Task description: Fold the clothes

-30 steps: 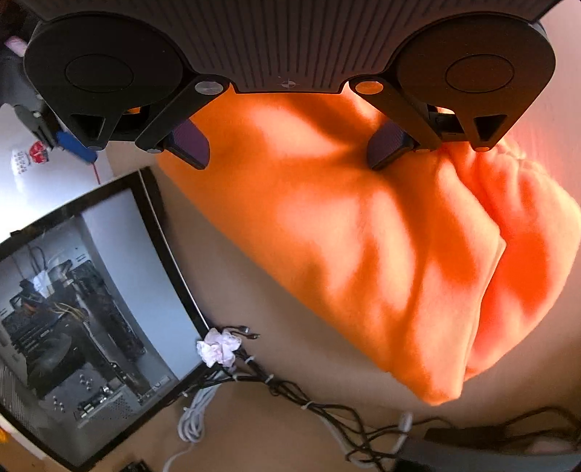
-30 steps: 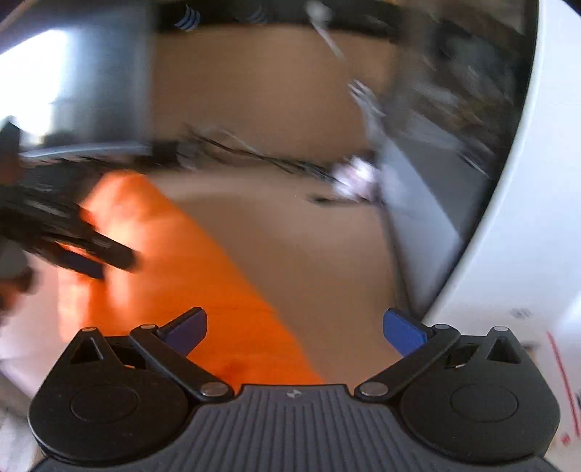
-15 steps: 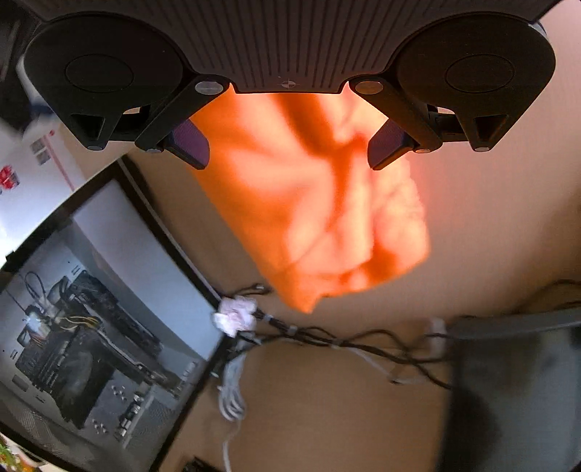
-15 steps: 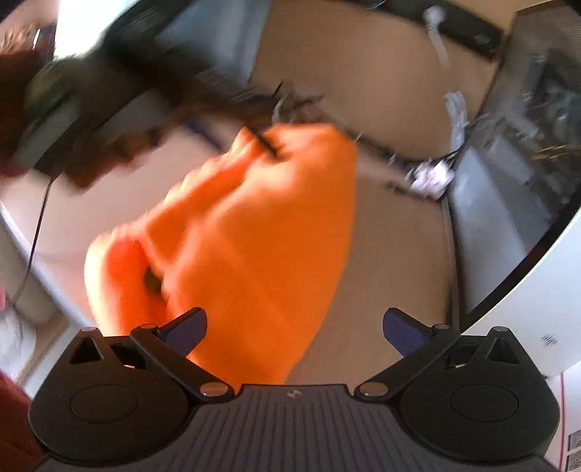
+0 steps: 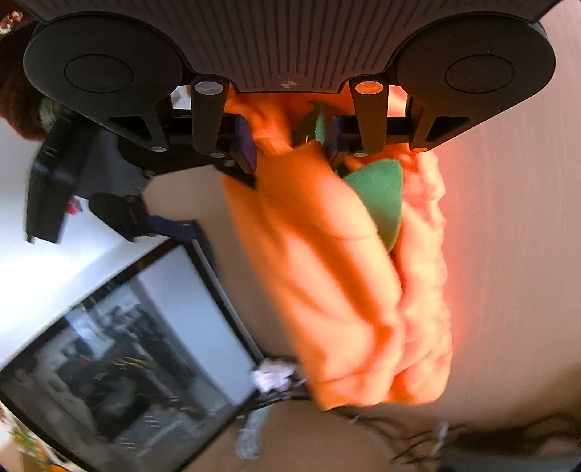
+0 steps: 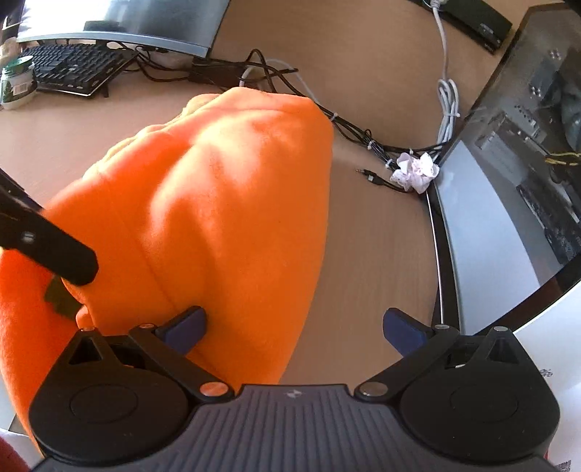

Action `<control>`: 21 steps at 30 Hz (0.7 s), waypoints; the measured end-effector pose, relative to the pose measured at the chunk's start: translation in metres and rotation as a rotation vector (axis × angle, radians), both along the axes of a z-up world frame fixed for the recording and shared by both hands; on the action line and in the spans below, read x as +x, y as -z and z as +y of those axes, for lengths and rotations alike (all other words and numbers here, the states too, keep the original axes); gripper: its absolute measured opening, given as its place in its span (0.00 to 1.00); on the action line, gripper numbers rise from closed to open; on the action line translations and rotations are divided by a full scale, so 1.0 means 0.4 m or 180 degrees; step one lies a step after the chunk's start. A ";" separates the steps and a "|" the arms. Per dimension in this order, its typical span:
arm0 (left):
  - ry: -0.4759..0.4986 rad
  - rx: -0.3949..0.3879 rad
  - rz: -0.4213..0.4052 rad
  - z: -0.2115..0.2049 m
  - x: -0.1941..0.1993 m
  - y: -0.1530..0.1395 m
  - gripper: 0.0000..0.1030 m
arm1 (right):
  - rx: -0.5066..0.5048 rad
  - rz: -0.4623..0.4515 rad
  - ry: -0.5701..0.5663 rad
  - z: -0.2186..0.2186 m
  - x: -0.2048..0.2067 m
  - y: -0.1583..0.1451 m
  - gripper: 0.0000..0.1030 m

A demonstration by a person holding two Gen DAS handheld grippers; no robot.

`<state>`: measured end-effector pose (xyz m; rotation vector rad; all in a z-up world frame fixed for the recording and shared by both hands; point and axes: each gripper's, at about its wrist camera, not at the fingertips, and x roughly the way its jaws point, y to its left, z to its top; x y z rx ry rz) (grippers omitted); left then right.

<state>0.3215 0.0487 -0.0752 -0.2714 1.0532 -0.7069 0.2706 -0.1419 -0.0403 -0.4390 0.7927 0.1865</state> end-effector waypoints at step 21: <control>0.0110 0.0195 -0.0184 -0.116 0.195 0.011 0.61 | 0.0793 0.0099 0.0365 -0.069 -0.013 -0.055 1.00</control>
